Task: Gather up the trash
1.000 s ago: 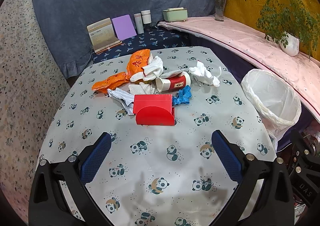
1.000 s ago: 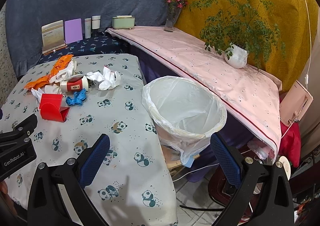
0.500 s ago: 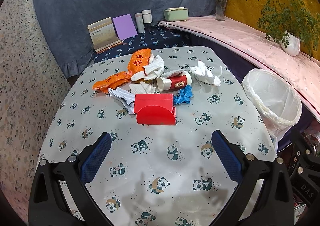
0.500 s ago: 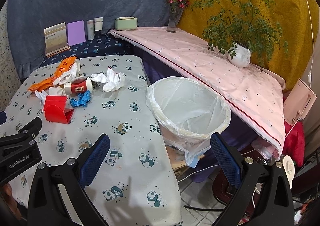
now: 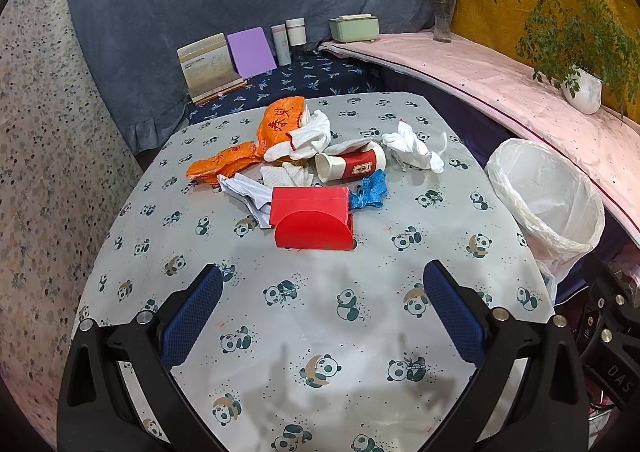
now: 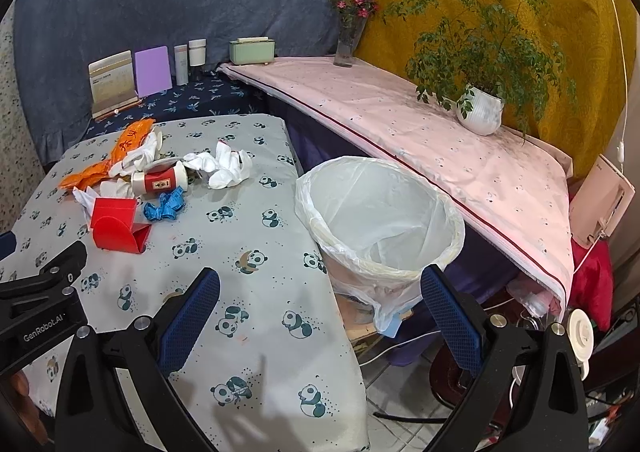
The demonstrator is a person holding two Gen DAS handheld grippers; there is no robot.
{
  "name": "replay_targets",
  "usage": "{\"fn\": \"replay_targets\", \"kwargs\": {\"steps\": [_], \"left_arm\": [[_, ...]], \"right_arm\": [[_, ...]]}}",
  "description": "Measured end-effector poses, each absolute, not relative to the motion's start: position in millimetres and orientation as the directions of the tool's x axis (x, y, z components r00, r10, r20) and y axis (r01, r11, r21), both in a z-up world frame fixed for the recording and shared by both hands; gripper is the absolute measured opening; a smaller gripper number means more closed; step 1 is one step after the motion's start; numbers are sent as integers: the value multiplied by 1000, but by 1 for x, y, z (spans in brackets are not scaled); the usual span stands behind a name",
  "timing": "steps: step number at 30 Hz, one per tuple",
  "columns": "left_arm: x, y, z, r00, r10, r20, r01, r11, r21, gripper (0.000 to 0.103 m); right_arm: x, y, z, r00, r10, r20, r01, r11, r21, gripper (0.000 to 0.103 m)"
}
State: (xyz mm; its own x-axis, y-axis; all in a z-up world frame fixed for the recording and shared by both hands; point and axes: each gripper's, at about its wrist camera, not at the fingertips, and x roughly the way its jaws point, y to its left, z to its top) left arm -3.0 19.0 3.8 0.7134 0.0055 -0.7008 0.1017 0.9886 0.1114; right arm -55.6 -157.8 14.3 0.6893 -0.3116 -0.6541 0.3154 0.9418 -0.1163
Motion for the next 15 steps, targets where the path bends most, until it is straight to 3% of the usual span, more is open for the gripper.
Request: {"fn": "replay_targets", "kwargs": {"steps": [15], "left_arm": [[-3, 21, 2, 713, 8, -701, 99, 989, 112, 96]], "right_arm": [[-55, -156, 14, 691, -309, -654, 310, 943, -118, 96]]}}
